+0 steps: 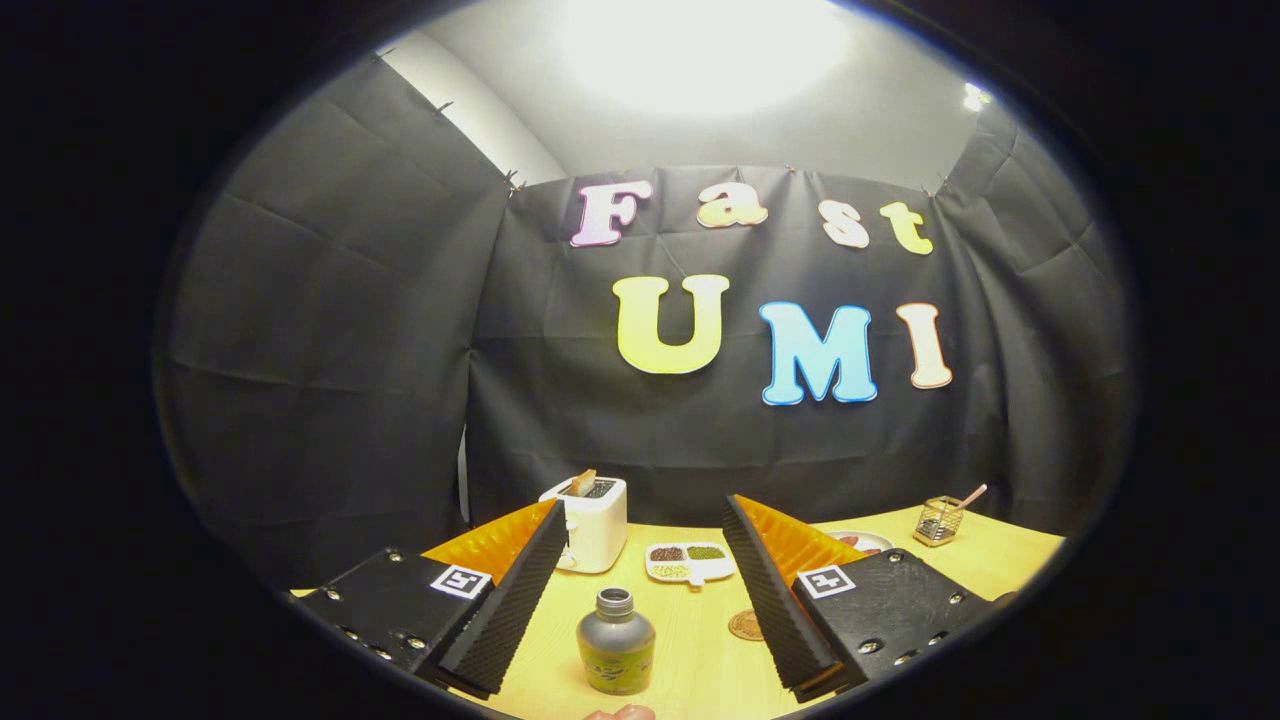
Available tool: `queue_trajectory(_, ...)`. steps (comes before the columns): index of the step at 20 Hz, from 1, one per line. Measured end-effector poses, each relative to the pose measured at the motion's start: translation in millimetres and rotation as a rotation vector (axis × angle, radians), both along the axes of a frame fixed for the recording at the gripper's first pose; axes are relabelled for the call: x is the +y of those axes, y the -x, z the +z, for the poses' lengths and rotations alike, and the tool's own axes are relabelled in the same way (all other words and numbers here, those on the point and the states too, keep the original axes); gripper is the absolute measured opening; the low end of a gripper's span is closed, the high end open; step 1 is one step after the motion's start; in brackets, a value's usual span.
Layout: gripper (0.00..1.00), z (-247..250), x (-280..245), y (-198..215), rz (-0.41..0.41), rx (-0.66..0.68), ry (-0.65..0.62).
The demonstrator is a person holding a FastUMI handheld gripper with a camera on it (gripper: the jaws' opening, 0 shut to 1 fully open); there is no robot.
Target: Take the bottle from table, then pour the juice into the cup, finally place the bottle on the coaster
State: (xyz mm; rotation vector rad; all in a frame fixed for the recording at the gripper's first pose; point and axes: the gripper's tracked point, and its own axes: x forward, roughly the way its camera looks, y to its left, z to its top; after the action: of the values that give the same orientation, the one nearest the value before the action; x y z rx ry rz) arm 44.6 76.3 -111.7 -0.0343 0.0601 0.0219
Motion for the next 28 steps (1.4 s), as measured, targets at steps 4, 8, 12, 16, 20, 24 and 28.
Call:
queue_trajectory(4,0.96,-27,14,-7,-0.004,0.05,0.003)
queue_trajectory(8,0.96,-63,23,-12,-0.025,0.113,-0.01)
queue_trajectory(12,0.96,-96,23,-17,-0.05,0.182,-0.016)
queue_trajectory(16,0.96,-117,18,-21,-0.092,0.217,-0.012)
queue_trajectory(20,0.96,-145,17,-26,-0.108,0.278,-0.002)
queue_trajectory(24,0.96,-168,15,-26,-0.121,0.326,-0.018)
queue_trajectory(28,0.96,-183,17,-24,-0.118,0.358,-0.02)
